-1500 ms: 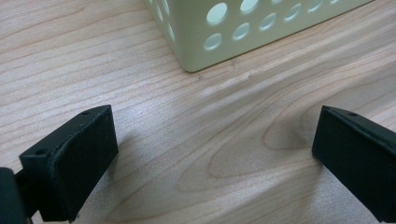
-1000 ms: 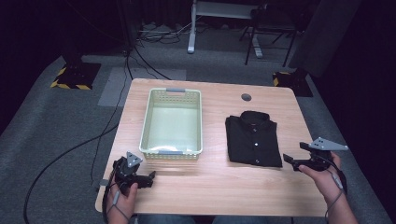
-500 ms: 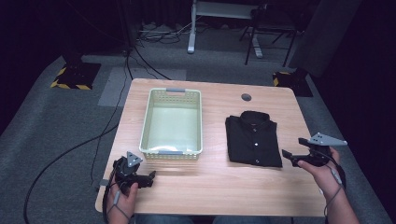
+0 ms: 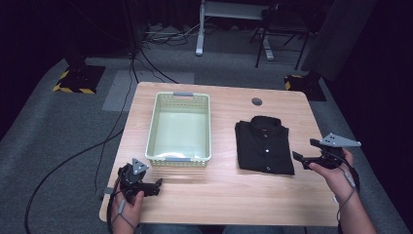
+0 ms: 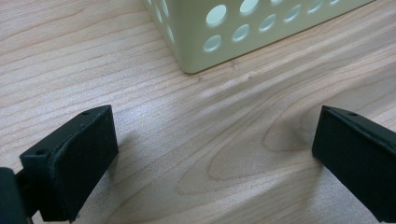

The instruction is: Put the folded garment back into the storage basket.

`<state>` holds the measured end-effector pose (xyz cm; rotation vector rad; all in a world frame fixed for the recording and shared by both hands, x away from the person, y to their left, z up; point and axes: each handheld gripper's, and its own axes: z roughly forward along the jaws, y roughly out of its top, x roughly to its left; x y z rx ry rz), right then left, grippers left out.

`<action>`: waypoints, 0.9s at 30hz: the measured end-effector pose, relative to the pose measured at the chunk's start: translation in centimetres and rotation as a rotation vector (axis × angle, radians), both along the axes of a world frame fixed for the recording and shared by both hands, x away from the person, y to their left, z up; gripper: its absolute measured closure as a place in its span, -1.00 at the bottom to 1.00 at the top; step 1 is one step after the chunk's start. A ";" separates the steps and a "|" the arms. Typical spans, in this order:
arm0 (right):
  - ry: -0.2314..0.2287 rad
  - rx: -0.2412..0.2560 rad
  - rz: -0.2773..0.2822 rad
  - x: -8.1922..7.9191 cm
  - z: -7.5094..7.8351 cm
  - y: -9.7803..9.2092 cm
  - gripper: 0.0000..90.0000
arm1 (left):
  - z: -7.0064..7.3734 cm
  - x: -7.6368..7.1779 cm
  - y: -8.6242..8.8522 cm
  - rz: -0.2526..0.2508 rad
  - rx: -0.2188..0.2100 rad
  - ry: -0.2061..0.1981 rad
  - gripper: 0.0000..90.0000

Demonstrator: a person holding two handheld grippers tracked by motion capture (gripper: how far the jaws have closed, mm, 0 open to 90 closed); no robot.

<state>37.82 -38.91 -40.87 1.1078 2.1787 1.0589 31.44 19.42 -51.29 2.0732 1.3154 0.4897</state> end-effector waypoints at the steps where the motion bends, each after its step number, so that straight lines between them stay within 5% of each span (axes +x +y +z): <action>1: 0.000 0.001 0.002 0.1 0.1 0.1 -0.80 | 0.0 0.0 0.0 0.000 0.000 0.000 -0.99; 27: -0.011 -0.052 0.065 3.5 2.3 2.9 -0.77 | 0.0 0.1 -0.1 0.001 0.002 0.003 -0.99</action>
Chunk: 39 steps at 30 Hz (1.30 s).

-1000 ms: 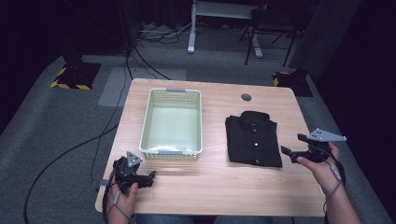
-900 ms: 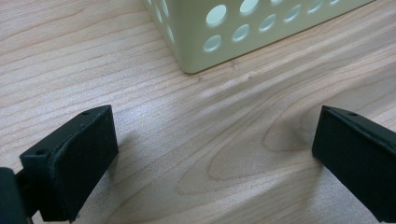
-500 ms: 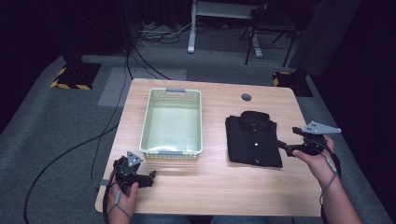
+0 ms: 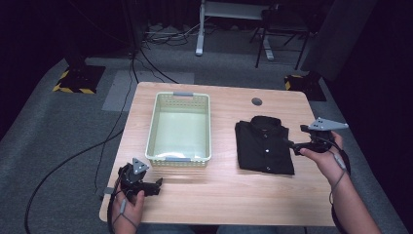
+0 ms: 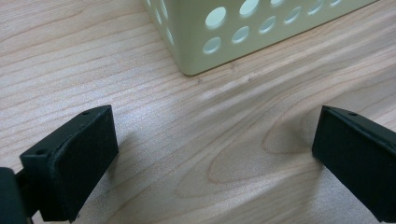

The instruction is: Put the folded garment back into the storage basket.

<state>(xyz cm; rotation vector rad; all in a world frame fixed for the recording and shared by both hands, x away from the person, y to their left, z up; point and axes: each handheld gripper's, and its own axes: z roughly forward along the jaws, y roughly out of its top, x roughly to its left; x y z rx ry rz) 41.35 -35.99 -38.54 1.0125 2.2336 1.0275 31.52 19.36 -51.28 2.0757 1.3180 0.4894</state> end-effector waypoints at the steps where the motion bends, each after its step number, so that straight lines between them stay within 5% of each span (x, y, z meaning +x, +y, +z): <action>1: 0.000 -0.004 0.001 0.3 0.2 0.1 -0.77 | 0.0 0.0 0.0 0.000 0.000 0.000 -0.99; 15: -0.012 0.049 -0.010 2.0 1.1 0.6 -0.81 | 0.0 0.0 0.0 0.002 -0.002 -0.002 -0.99; 39: -0.034 0.049 0.039 4.1 2.6 3.2 -0.81 | 0.0 -0.2 0.1 -0.016 -0.003 -0.002 -1.00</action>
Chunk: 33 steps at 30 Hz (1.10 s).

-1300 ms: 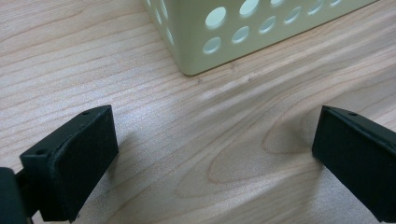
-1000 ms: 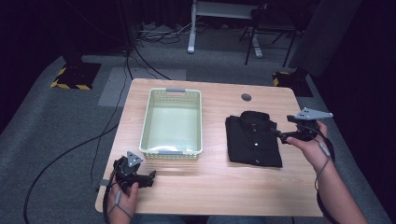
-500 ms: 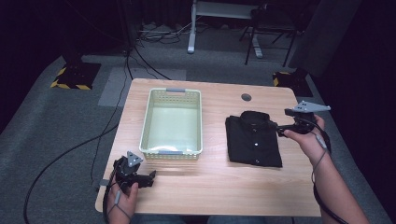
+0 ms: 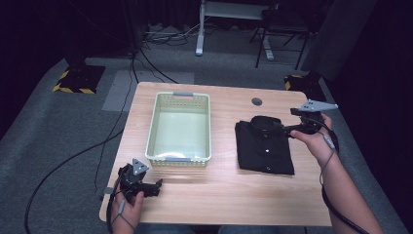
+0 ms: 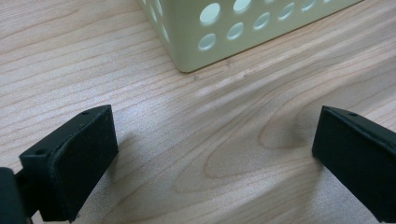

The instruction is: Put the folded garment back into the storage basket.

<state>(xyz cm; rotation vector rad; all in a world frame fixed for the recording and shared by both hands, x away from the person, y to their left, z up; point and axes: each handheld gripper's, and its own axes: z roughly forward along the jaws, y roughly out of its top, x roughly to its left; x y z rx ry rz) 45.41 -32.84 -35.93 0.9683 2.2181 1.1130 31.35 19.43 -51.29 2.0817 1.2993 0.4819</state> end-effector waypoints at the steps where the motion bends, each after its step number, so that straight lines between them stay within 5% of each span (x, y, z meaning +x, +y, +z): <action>1: 0.000 -0.001 0.001 0.1 0.0 0.1 -0.81 | 0.0 0.0 0.0 0.000 0.001 0.001 -0.99; 23: -0.002 0.056 -0.006 2.9 -2.1 1.4 -0.85 | 0.0 0.0 0.0 -0.003 0.000 0.001 -1.00; 33: 0.028 0.014 0.039 4.0 -3.6 3.0 -0.79 | 0.0 0.0 0.0 -0.004 0.000 0.000 -0.99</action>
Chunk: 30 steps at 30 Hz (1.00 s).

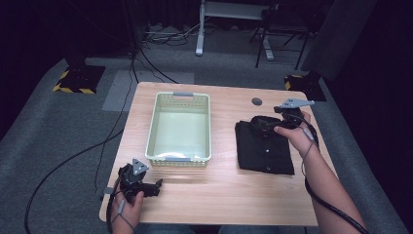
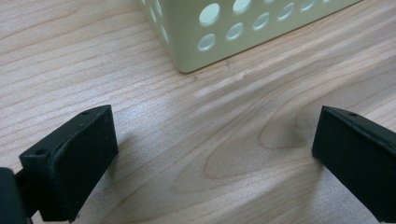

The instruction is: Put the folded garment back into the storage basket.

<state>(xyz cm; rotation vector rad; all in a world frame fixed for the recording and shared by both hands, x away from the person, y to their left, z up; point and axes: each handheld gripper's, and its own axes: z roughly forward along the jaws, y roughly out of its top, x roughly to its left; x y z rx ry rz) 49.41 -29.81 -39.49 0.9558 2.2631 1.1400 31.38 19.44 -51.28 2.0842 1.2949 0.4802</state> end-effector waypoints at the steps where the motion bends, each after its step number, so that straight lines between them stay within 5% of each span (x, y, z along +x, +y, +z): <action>1: 0.003 -0.004 0.001 0.1 -0.2 0.2 -0.78 | 0.0 0.0 0.0 0.000 0.000 0.001 -0.99; 15: 0.062 -0.004 0.013 1.3 -2.7 1.7 -0.58 | 0.0 0.0 0.0 0.001 0.000 0.001 -0.99; 25: 0.147 -0.017 -0.058 2.0 -4.3 1.3 -0.41 | 0.0 0.0 0.0 0.001 0.000 0.001 -0.99; 30: 0.154 -0.030 -0.064 2.2 -4.7 1.3 -0.31 | 0.0 0.0 0.0 0.000 0.000 0.001 -0.99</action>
